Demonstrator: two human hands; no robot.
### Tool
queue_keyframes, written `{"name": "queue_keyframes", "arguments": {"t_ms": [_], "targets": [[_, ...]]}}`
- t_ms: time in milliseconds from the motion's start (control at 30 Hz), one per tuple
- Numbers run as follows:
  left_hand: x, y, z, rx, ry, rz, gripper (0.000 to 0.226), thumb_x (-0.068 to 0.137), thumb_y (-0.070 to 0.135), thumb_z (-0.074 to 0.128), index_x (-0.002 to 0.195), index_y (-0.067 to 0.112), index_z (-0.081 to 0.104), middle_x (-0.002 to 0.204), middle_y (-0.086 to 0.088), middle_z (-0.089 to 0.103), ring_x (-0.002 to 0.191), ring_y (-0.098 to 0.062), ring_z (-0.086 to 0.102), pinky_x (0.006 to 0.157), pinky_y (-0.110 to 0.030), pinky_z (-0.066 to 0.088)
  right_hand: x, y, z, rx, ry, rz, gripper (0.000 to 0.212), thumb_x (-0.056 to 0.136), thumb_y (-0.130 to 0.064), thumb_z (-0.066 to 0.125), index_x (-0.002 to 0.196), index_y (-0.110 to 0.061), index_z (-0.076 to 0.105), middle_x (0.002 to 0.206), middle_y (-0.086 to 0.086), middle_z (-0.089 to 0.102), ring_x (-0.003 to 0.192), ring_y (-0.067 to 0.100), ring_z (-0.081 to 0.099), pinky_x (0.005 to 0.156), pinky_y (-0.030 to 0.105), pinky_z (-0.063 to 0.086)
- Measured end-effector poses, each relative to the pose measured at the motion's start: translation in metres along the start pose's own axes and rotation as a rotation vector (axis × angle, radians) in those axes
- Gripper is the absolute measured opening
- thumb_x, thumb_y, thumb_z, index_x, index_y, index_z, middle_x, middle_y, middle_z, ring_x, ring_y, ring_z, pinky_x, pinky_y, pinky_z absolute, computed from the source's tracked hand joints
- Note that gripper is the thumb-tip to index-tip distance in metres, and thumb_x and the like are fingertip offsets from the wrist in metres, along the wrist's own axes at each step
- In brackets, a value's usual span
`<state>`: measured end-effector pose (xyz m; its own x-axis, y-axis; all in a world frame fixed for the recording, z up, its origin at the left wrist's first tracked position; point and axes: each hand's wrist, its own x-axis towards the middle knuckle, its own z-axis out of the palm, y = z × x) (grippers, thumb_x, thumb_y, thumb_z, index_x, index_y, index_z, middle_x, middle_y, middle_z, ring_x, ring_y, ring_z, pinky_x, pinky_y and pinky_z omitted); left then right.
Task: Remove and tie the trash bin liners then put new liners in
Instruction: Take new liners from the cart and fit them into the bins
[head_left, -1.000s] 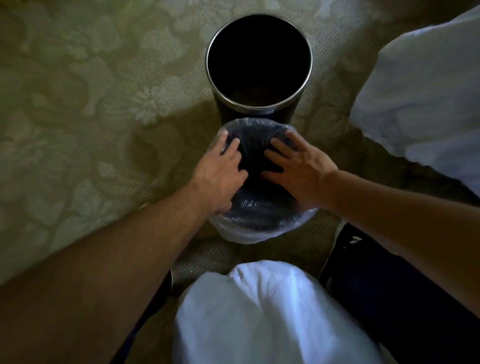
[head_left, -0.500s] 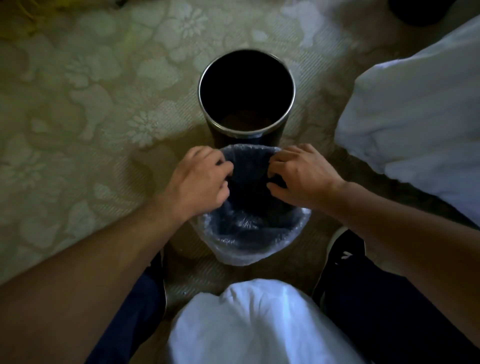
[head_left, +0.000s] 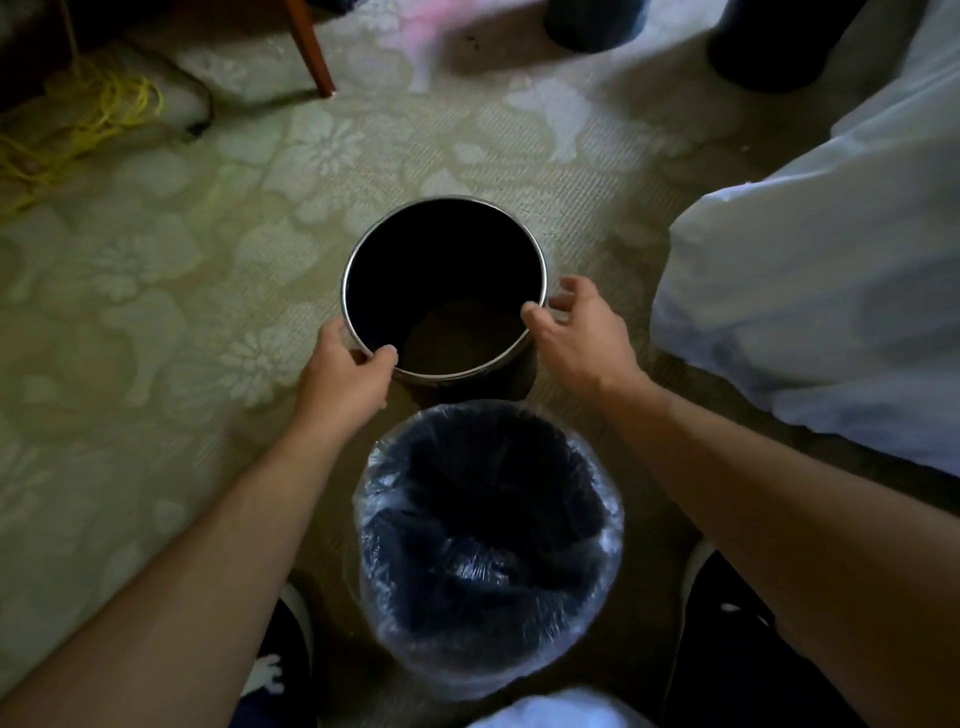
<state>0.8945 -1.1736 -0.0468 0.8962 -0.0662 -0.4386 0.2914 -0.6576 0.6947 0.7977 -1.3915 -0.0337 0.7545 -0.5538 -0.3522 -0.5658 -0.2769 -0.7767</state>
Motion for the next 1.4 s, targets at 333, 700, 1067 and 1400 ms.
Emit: {"name": "queue_keyframes", "arguments": {"t_ms": [333,700,1067,1400], "targets": [[0.035,0.004,-0.002,-0.381,-0.167,-0.152,0.068,0.095,0.000,0.053,0.142,0.048,0.040,0.132,-0.001,0.057,0.105,-0.031,0.068,0.067,-0.049,0.062,0.037,-0.006,0.020,0.191,-0.079,0.117,0.070,0.077,-0.029,0.058,0.142,-0.047,0.041,0.120,-0.003,0.067,0.100,0.023,0.070,0.072,0.049,0.064],[0.024,0.037,-0.022,-0.482,-0.264,-0.130,0.087,0.087,-0.014,0.044,0.143,0.051,0.039,0.136,-0.010,0.054,0.102,-0.040,0.068,0.065,-0.049,0.061,0.035,-0.023,-0.001,0.230,-0.147,0.081,0.067,0.092,0.005,0.052,0.139,-0.042,0.043,0.118,0.016,0.064,0.078,0.031,0.075,0.058,0.047,0.063],[-0.089,0.137,-0.124,-0.485,-0.139,0.102,0.083,0.083,-0.009,0.046,0.135,0.056,0.045,0.128,-0.006,0.056,0.099,-0.039,0.068,0.067,-0.048,0.062,-0.056,-0.155,-0.097,0.244,-0.078,-0.173,0.063,0.094,0.002,0.057,0.140,-0.040,0.043,0.106,0.014,0.069,0.091,0.029,0.073,0.064,0.047,0.064],[-0.285,0.140,-0.198,-0.461,-0.137,0.267,0.088,0.088,-0.010,0.056,0.138,0.060,0.043,0.111,-0.015,0.064,0.094,-0.035,0.069,0.062,-0.045,0.061,-0.234,-0.176,-0.169,0.376,-0.125,-0.271,0.067,0.090,0.007,0.055,0.136,-0.042,0.051,0.103,0.009,0.074,0.085,0.030,0.076,0.063,0.054,0.062]]}}
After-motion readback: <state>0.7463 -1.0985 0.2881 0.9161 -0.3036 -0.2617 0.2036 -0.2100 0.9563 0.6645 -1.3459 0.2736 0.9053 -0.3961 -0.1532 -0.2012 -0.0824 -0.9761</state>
